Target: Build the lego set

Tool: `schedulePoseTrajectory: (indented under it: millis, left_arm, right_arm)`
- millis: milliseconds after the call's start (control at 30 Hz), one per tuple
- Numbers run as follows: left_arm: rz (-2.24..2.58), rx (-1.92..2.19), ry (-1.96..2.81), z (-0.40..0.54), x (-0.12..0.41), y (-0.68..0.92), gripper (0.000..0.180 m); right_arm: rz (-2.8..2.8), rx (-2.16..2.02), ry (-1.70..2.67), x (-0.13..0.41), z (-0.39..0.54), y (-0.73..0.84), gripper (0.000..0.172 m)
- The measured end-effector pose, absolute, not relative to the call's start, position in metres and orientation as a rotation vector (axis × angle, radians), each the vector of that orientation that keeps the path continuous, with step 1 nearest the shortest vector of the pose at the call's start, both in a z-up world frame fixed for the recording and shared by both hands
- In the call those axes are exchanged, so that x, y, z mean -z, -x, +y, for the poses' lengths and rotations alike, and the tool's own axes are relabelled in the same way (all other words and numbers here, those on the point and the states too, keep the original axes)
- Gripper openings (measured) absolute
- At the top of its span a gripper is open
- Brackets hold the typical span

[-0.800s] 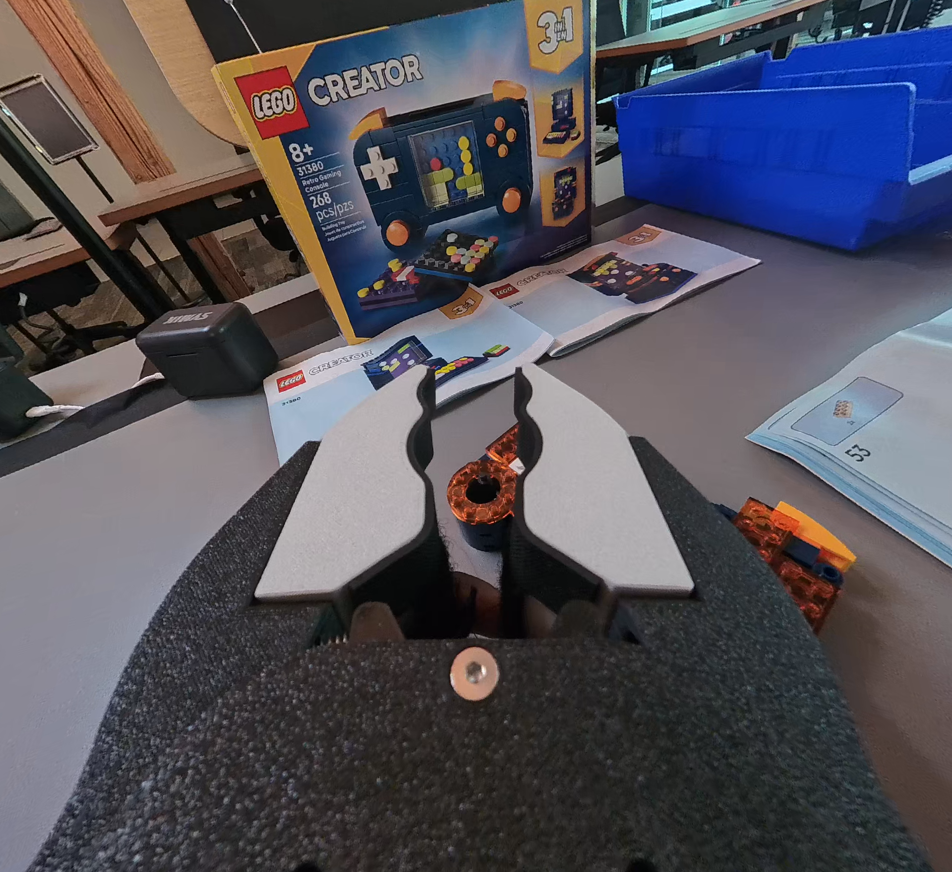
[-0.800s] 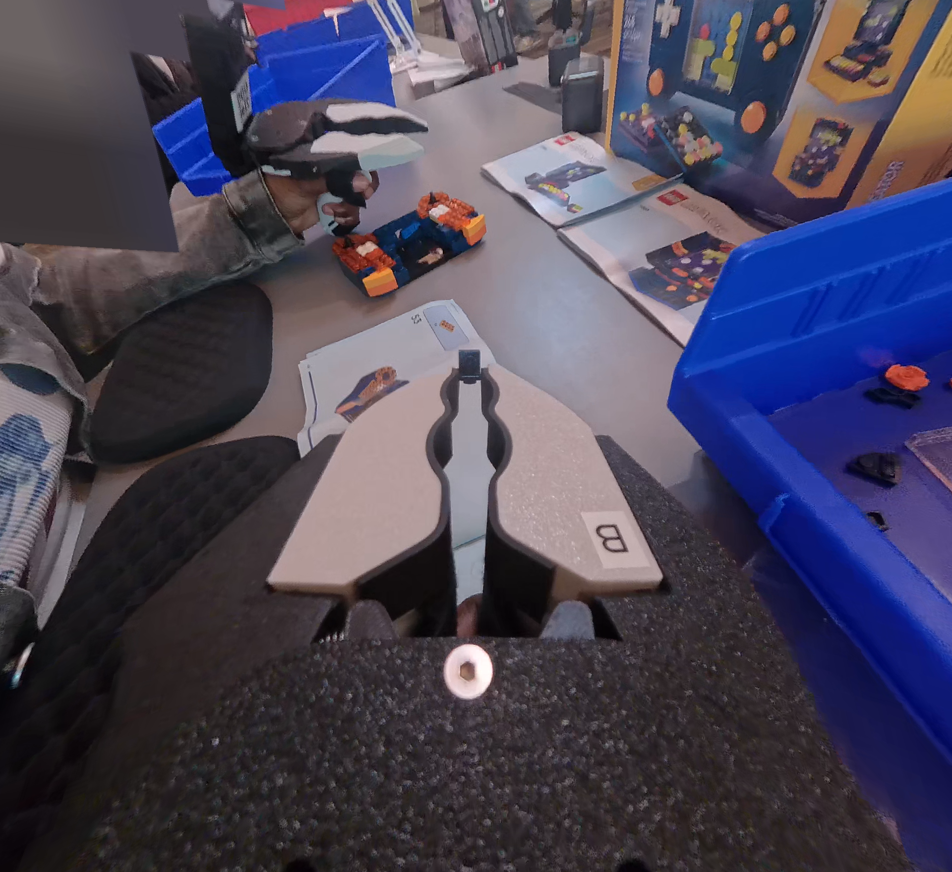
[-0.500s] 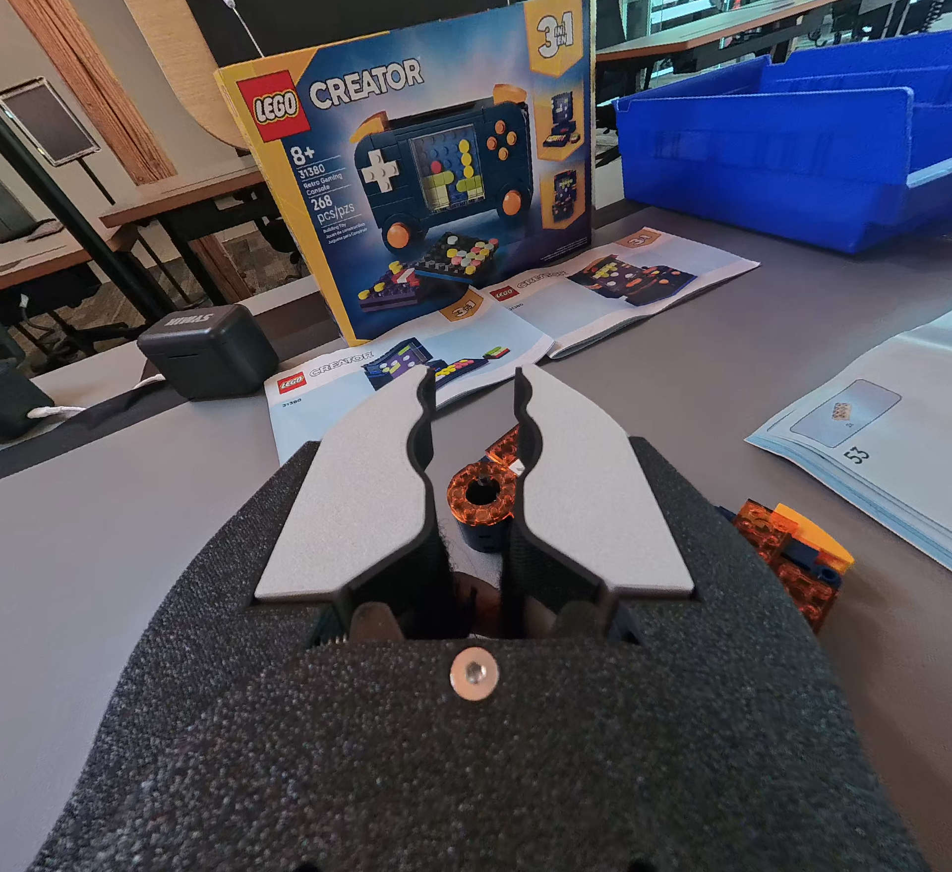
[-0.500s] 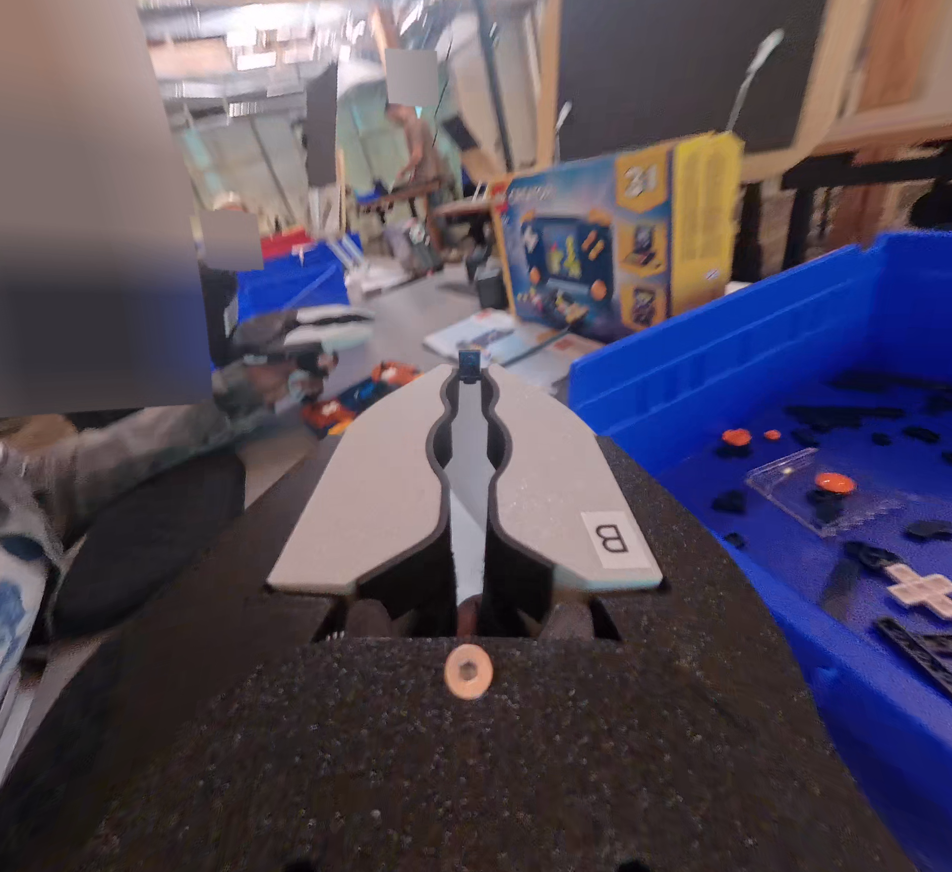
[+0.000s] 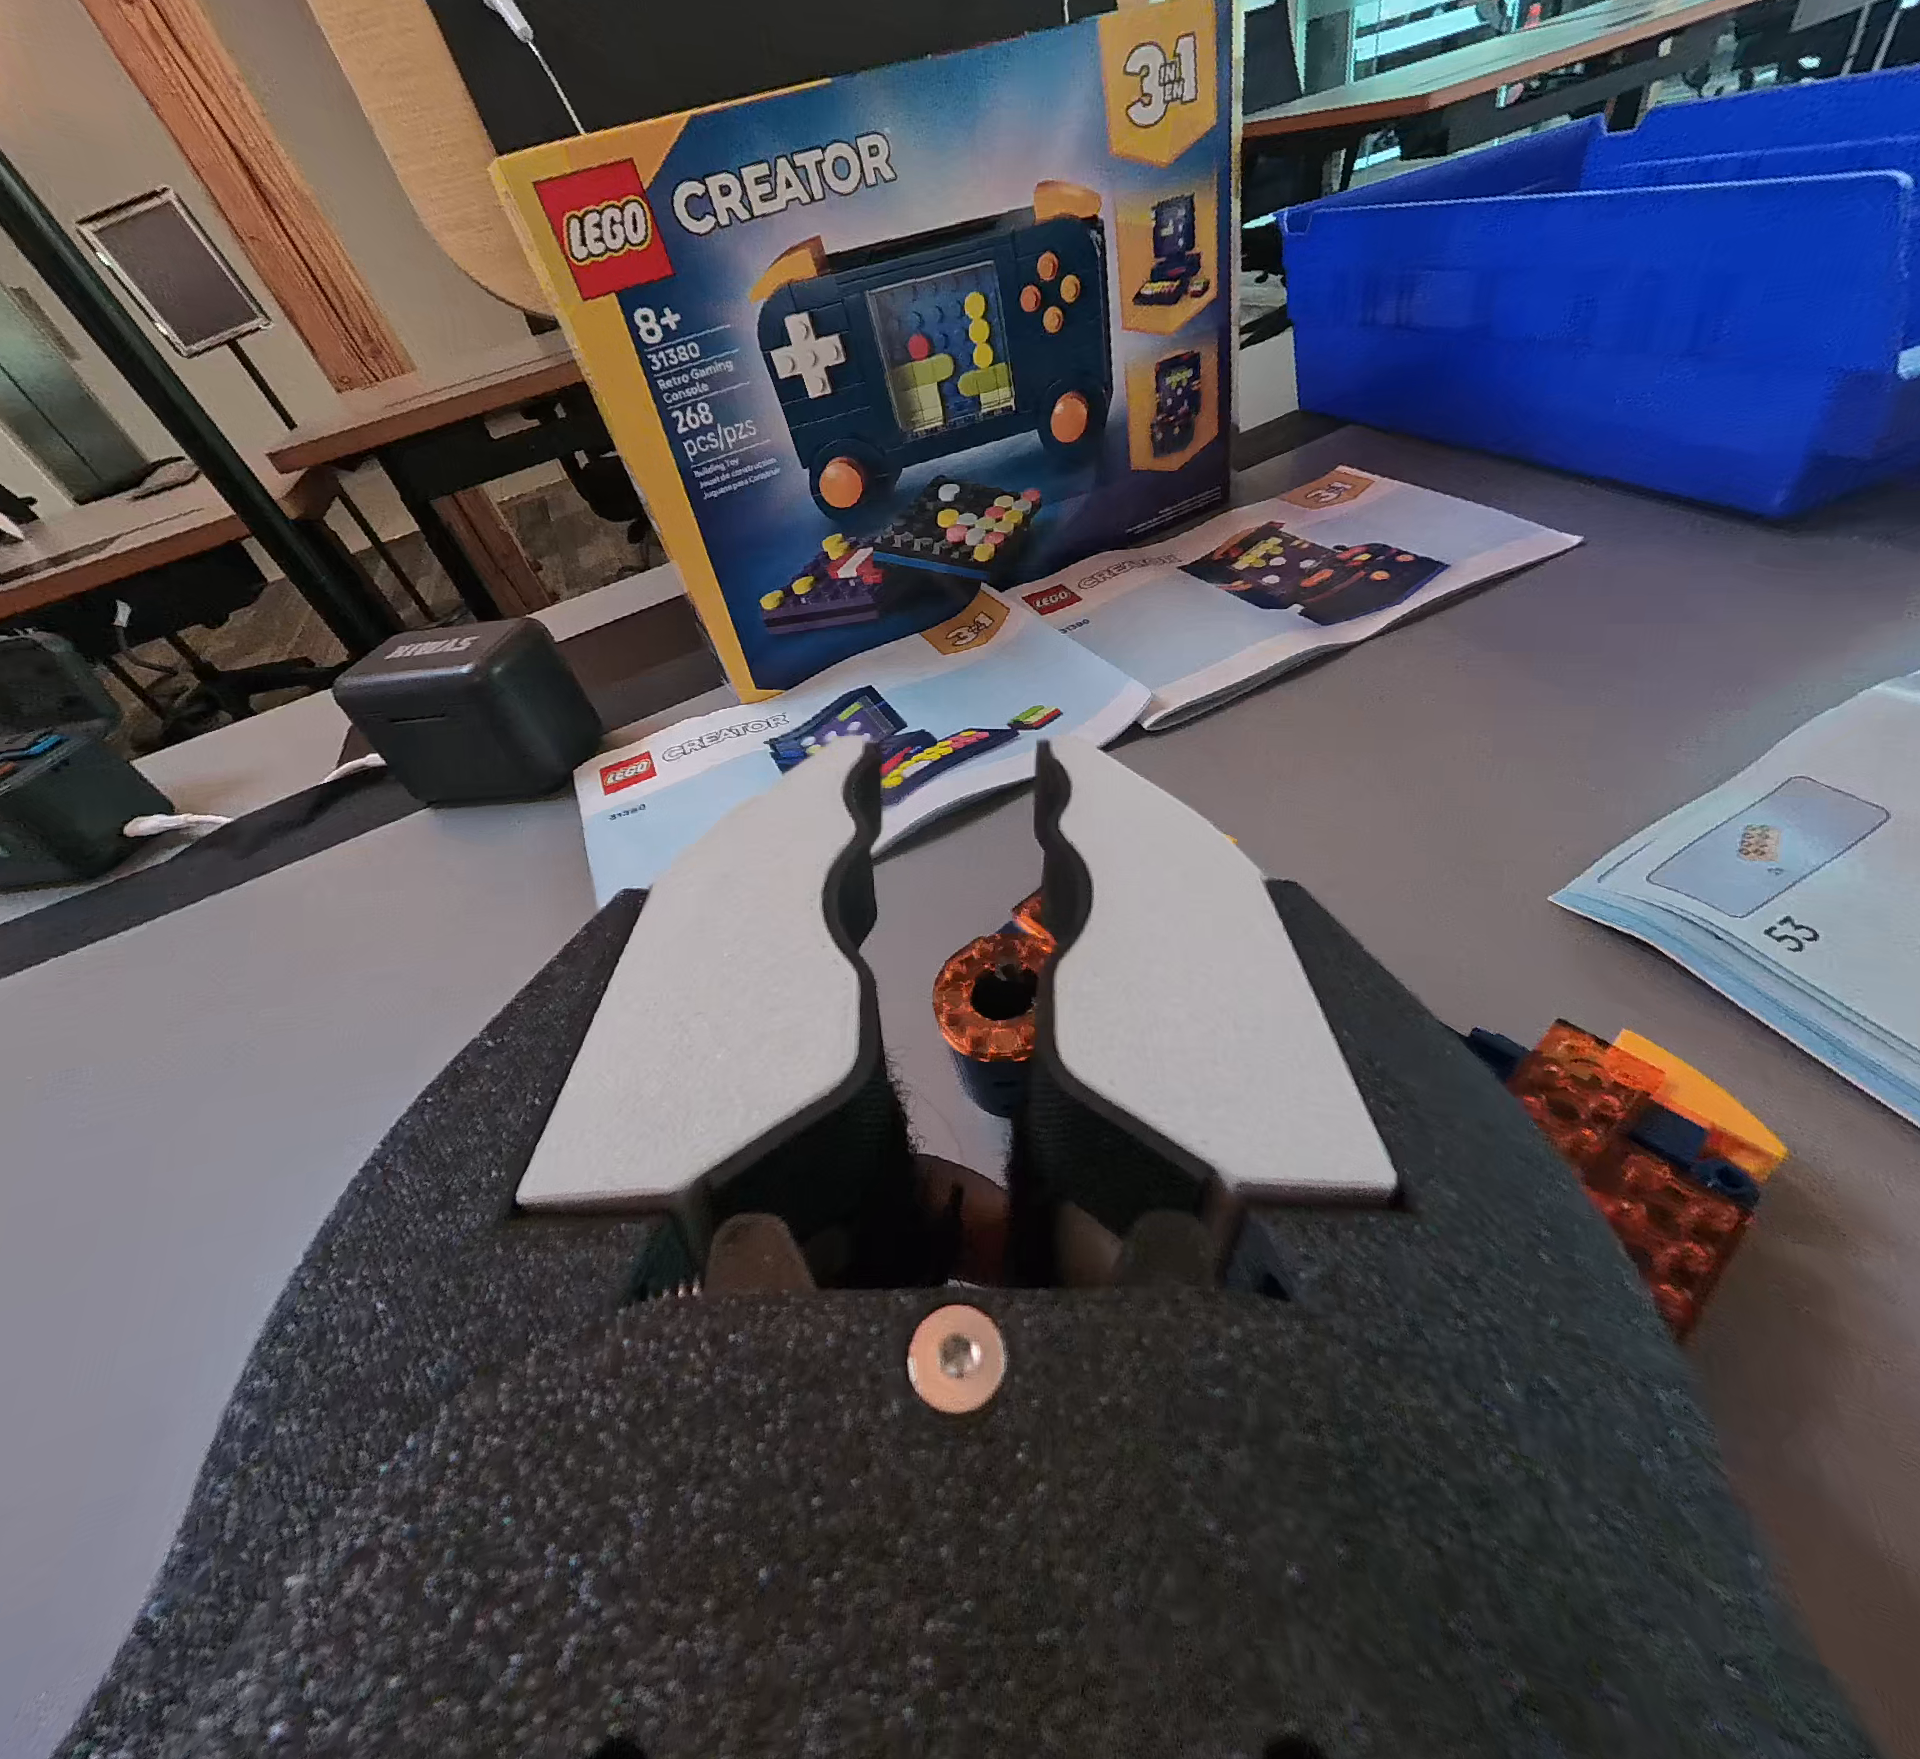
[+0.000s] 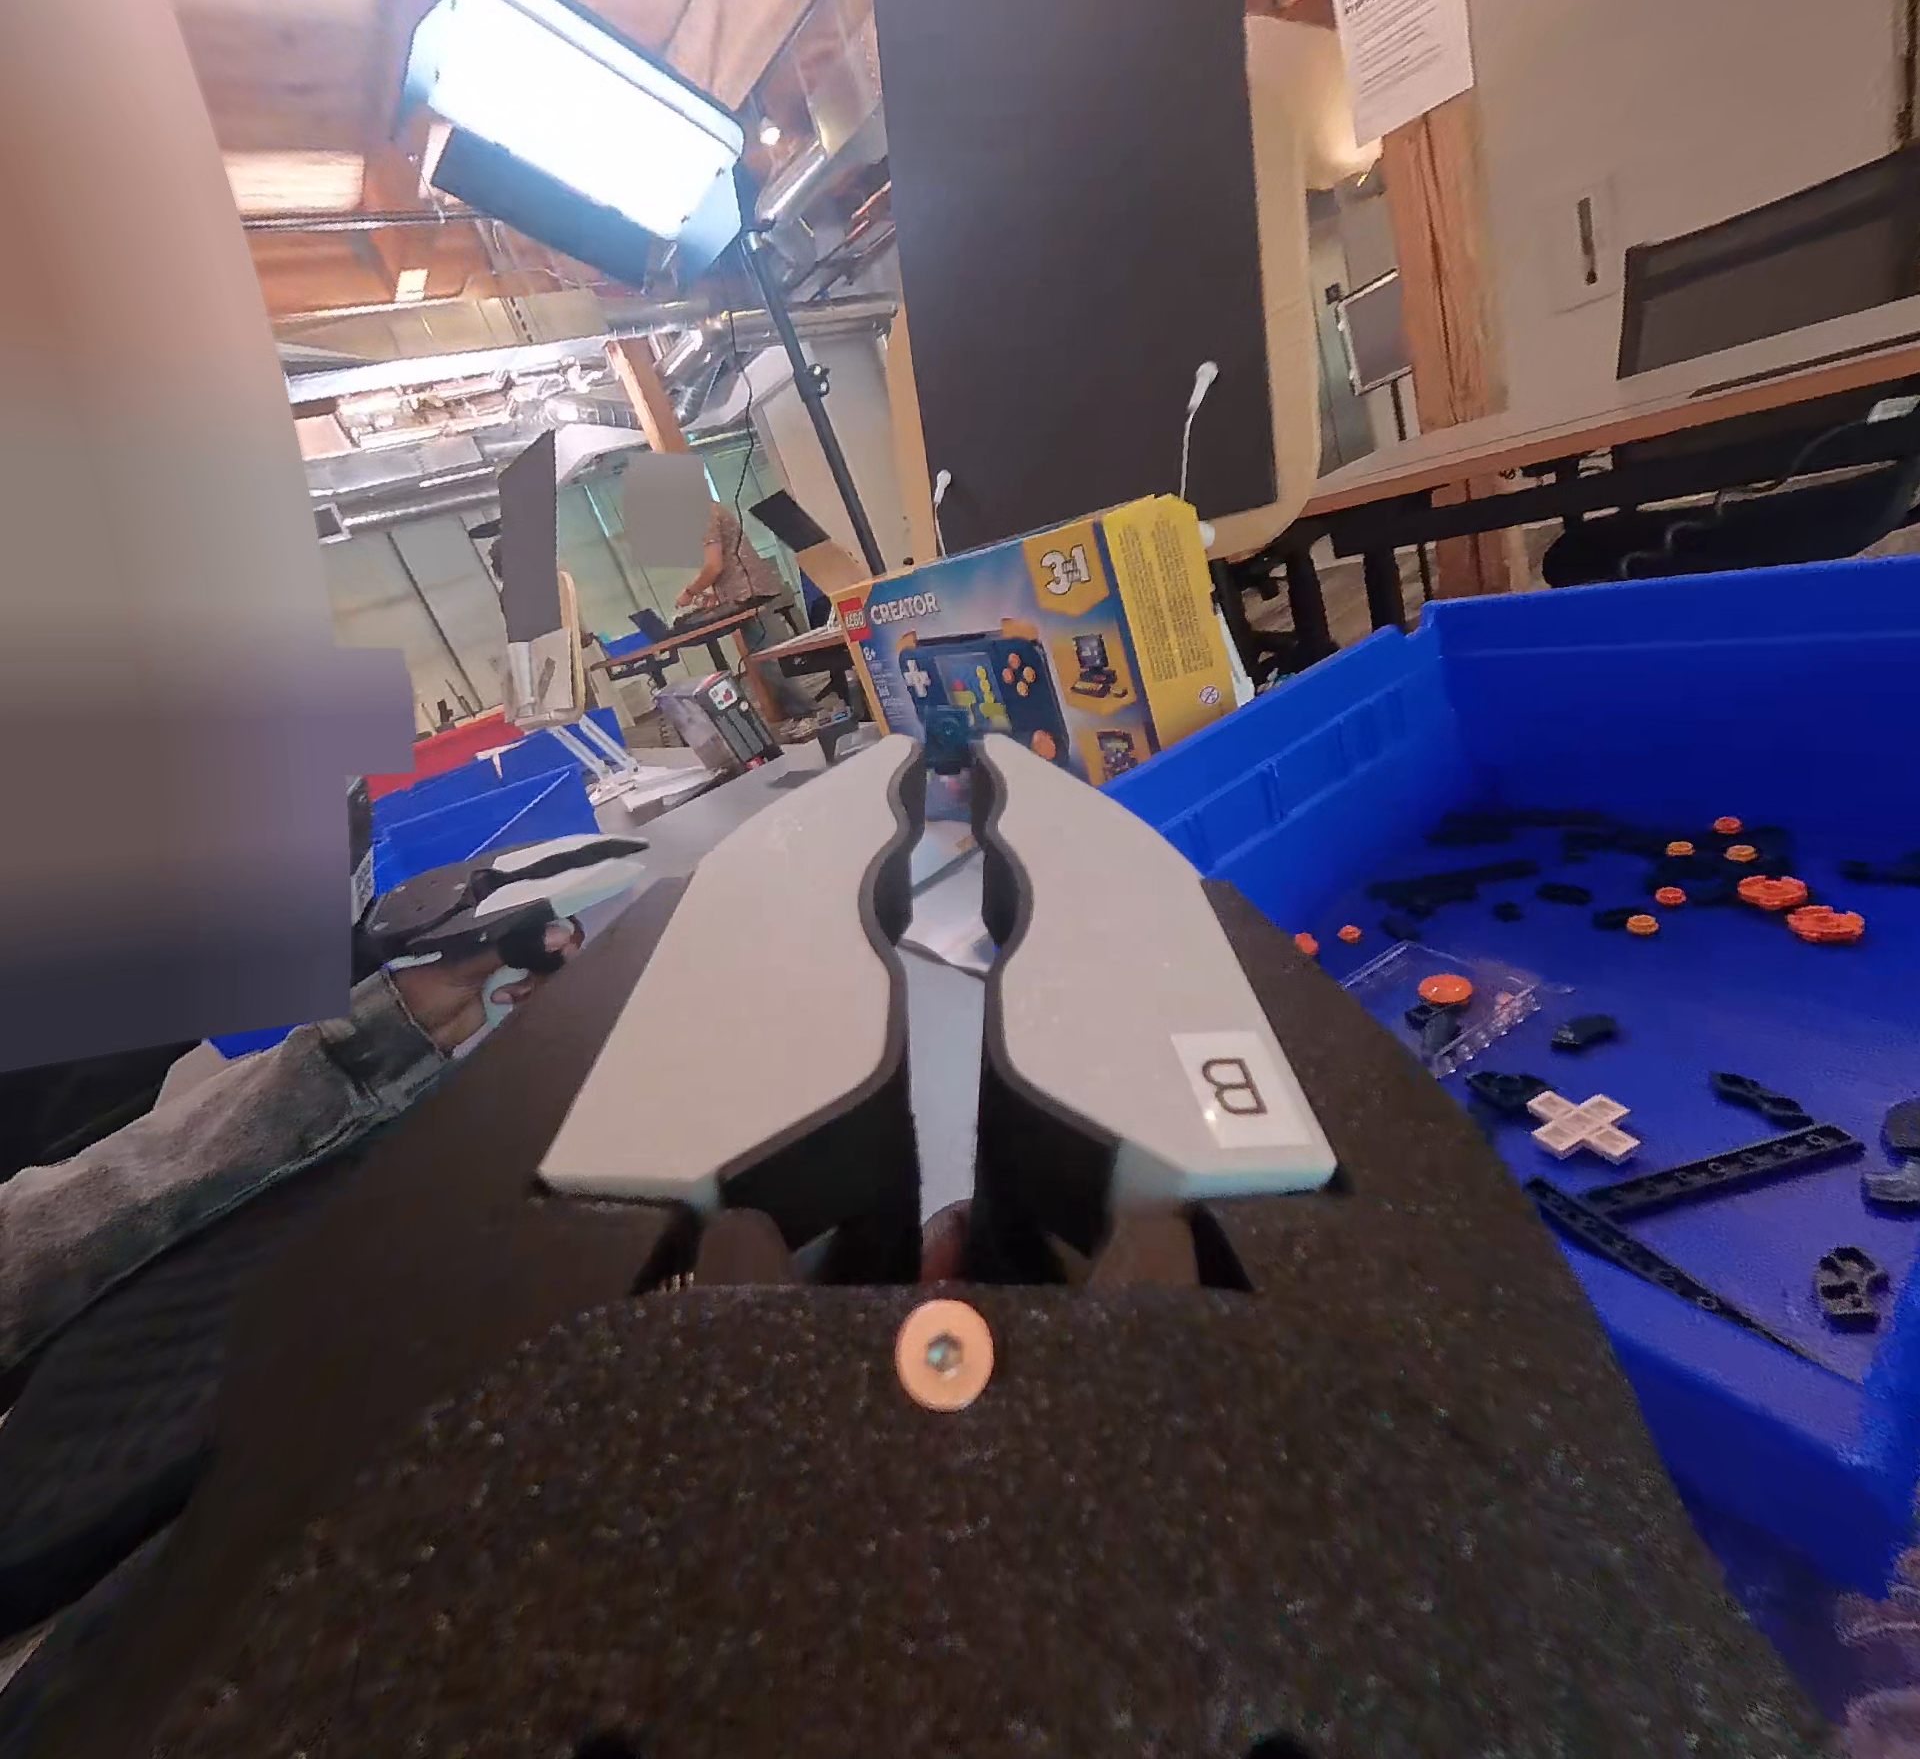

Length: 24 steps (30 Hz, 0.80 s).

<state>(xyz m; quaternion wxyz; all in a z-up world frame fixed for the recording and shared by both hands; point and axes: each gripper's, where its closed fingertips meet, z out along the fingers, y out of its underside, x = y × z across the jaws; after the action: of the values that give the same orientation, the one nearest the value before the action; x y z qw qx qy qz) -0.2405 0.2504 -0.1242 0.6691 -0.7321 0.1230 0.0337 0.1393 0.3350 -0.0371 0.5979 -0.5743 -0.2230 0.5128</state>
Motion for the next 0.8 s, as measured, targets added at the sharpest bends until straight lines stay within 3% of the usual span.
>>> schedulePoseTrajectory:
  millis: [800]
  left_arm:
    - [0.206, -0.135, 1.533, 0.244, 0.106, 0.254, 0.025]
  right_arm:
    - [-0.408, -1.141, 1.261, 0.022, 0.342, -0.165, 0.007]
